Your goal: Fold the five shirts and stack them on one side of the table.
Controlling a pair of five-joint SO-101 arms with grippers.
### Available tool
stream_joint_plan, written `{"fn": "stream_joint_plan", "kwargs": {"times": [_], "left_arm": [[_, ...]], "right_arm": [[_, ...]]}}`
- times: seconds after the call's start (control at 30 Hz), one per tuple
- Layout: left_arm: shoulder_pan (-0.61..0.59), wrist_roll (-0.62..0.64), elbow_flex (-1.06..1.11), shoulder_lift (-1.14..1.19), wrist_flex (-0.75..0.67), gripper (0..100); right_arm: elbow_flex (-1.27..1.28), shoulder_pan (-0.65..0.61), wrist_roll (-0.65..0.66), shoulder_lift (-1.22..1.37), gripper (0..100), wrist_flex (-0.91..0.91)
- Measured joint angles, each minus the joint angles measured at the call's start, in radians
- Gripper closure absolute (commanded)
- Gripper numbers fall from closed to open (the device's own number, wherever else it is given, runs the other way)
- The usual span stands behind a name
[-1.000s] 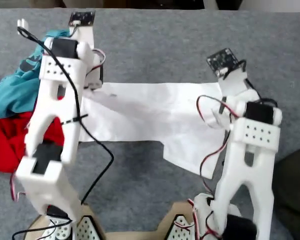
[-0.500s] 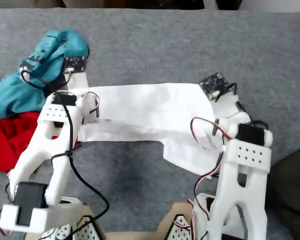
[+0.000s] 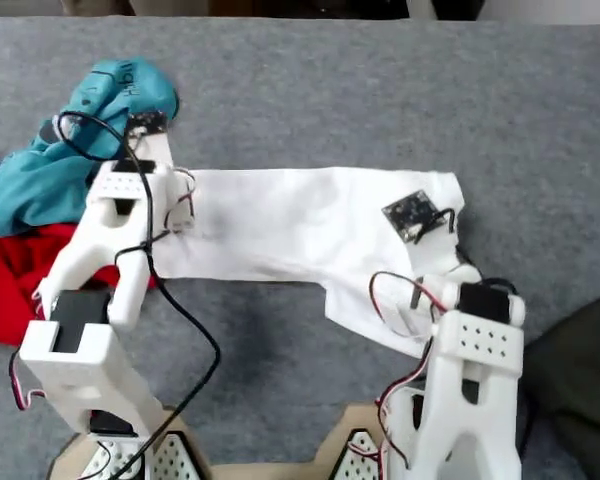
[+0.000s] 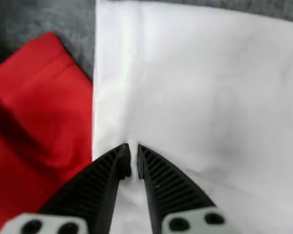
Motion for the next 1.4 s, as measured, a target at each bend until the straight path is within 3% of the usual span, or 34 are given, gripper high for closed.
{"fn": "stream_joint_plan", "kwargs": {"times": [0.23,0.4,0.73,0.87,1.0,1.23,1.4], "left_arm": [[0.005,-0.064,-0.021,0.000,0.043,98],[0.074,-0.083,0.092,-0.003,0.020,98],[0.025,0.025,0.133,-0.025,-0.052,98],[0.025,0.026,0.138,-0.028,-0.054,92],[0.034,-0.025,0.129,-0.031,0.037,86],[-0.014,0.015,0.114,-0.040,0.092,83],[-0.023,0.020,0.041,-0.037,0.219,82]], "right_arm": [[0.060,-0.002,0.075,-0.041,99.3,0.000],[0.060,0.000,0.078,-0.044,99.3,0.000],[0.060,0.000,0.109,-0.044,98.9,0.000],[0.075,0.000,0.166,-0.046,89.9,0.000],[0.104,0.000,0.222,-0.048,81.6,0.000],[0.002,0.000,0.247,-0.048,81.7,0.069],[-0.137,0.000,0.247,-0.048,81.8,0.092]]}}
